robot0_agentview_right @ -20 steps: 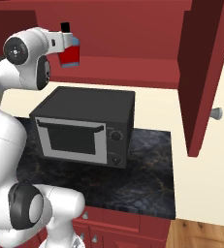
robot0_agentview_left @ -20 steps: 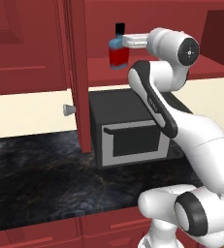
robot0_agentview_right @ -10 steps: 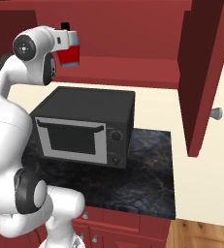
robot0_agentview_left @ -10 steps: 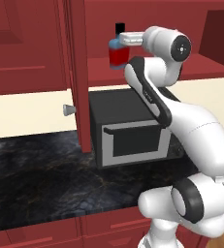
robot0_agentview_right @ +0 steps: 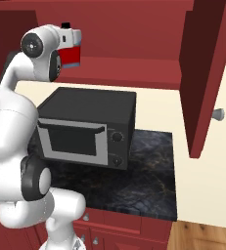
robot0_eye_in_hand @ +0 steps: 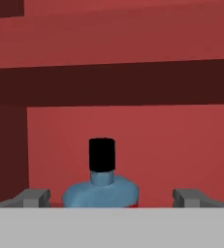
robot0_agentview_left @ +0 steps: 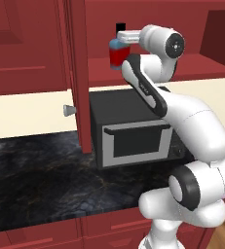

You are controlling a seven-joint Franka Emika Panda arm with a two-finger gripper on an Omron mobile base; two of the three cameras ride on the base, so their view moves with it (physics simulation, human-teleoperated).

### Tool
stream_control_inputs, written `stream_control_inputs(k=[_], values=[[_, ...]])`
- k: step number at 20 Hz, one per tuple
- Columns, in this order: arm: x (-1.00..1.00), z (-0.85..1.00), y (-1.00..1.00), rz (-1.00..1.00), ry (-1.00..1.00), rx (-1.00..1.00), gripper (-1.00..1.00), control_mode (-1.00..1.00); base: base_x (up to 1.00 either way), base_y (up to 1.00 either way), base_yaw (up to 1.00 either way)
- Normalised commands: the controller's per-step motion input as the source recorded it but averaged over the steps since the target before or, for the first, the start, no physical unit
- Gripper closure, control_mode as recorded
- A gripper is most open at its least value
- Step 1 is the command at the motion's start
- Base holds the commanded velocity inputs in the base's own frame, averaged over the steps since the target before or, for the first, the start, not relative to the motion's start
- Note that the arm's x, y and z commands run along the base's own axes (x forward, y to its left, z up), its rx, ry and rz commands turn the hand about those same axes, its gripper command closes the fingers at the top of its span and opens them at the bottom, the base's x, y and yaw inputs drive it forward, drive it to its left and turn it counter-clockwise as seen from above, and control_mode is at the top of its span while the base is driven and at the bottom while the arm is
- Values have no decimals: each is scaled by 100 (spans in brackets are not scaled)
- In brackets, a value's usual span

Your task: Get the candle and the liquor from the cabinet and move them to the dining counter.

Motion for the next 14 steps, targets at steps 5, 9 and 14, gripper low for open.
stream_control_inputs(k=[5,9,14], values=[[25,0,0,0,0,0,-100,-100,0,0,0],[20,0,0,0,0,0,-100,-100,0,0,0],[19,0,2,0,0,0,-100,-100,0,0,0]])
